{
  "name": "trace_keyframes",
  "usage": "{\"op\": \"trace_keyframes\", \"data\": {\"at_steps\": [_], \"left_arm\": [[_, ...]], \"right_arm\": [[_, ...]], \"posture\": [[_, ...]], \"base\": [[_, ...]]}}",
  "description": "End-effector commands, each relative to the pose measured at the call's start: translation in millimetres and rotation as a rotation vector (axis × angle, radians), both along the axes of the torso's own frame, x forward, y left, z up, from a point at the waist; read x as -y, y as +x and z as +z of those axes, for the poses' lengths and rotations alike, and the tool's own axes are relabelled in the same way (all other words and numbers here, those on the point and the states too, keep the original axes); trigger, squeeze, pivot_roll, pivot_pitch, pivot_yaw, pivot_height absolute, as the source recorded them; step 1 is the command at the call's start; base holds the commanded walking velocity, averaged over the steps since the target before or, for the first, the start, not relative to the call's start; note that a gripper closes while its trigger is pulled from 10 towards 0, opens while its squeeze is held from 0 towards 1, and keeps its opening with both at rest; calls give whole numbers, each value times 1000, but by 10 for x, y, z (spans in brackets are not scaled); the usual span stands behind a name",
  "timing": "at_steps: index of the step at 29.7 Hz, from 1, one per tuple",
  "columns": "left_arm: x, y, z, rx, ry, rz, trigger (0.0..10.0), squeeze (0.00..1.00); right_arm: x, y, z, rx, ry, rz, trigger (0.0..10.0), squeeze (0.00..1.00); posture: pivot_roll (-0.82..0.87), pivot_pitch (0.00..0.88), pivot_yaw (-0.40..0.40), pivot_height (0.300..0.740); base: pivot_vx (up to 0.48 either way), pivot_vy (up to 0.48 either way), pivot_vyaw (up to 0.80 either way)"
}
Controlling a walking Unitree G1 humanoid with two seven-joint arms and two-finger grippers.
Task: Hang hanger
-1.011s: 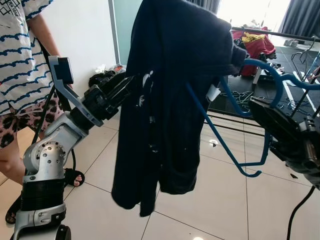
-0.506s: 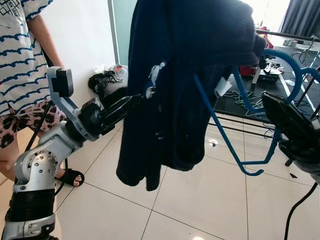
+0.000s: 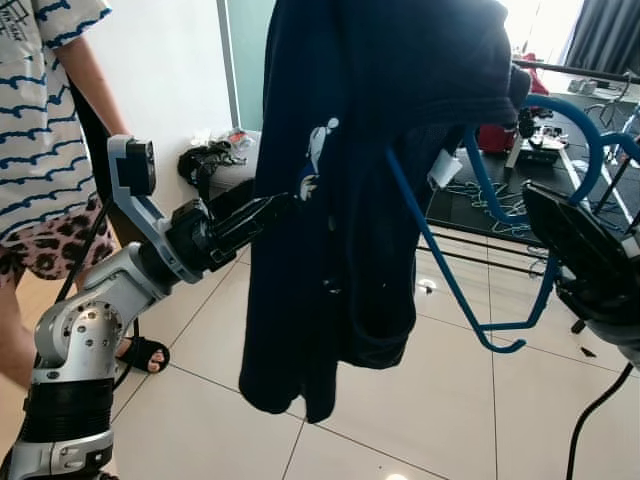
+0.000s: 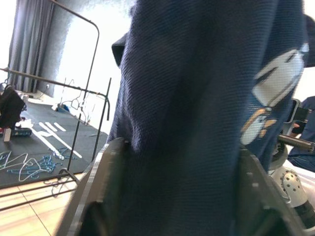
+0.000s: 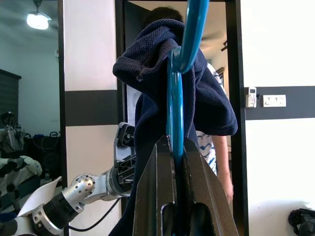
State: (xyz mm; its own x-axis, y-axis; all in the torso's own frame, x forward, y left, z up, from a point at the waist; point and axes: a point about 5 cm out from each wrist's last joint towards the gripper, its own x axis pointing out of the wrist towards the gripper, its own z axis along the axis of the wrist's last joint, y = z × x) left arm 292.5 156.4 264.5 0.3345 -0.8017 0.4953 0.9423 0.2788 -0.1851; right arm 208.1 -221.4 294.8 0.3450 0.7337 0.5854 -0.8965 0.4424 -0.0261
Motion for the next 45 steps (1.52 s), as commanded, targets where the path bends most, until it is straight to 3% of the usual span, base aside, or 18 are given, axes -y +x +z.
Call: {"op": "trace_keyframes", "data": {"at_steps": [1, 17, 19, 23, 24, 27, 35, 37, 38, 39, 40, 41, 42, 43, 45], "left_arm": [[70, -48, 59, 34, -2, -50, 0, 0], [85, -241, 197, 101, 18, -129, 0, 0], [125, -313, 183, 105, 37, -191, 0, 0], [142, -346, 176, 107, 45, -218, 0, 0], [195, -453, 139, 110, 84, -297, 0, 0], [238, -578, 37, 96, 153, -385, 0, 0], [154, -734, -213, 7, 293, -464, 0, 0], [154, -734, -213, 7, 293, -464, 0, 0], [96, -741, -329, -42, 348, -449, 0, 0], [96, -741, -329, -42, 348, -449, 0, 0], [14, -699, -490, -104, 409, -386, 0, 0], [14, -699, -490, -104, 409, -386, 0, 0], [-72, -626, -613, -148, 444, -291, 0, 0], [-72, -626, -613, -148, 444, -291, 0, 0], [-185, -490, -703, -171, 461, -135, 0, 0]], "right_arm": [[-57, -21, 64, 27, -13, 21, 10000, 0], [50, 170, 90, 9, 27, -152, 10000, 0], [93, 255, 87, -14, 40, -233, 10000, 0], [107, 294, 84, -24, 42, -265, 10000, 0], [104, 416, 70, -52, 58, -325, 10000, 0], [40, 520, 49, -78, 83, -335, 10000, 0], [-89, 575, 42, -85, 126, -268, 10000, 0], [-89, 575, 42, -85, 126, -268, 10000, 0], [-87, 558, 69, -76, 152, -239, 10000, 0], [-87, 558, 69, -76, 152, -239, 10000, 0], [-75, 522, 108, -63, 191, -194, 10000, 0], [-75, 522, 108, -63, 191, -194, 10000, 0], [-68, 483, 140, -47, 222, -150, 10000, 0], [-68, 483, 140, -47, 222, -150, 10000, 0], [-89, 412, 156, -25, 244, -73, 10000, 0]], "posture": [[-6, 0, -7, 740], [4, 0, -15, 740], [4, 0, -15, 740], [4, 0, -15, 740], [11, 0, -20, 740], [18, 0, -22, 740], [27, 0, -27, 740], [27, 0, -27, 740], [31, 0, -29, 740], [31, 0, -29, 740], [34, 0, -31, 740], [34, 0, -31, 740], [35, 0, -33, 740], [35, 0, -33, 740], [35, 0, -33, 740]], "base": [[0, 0, 0], [0, 0, 0], [0, 0, 0], [0, 0, 0], [0, 0, 0], [0, 0, 0], [0, 0, 0], [0, 0, 0], [0, 0, 0], [0, 0, 0], [0, 0, 0], [0, 0, 0], [0, 0, 0], [0, 0, 0], [0, 0, 0]]}}
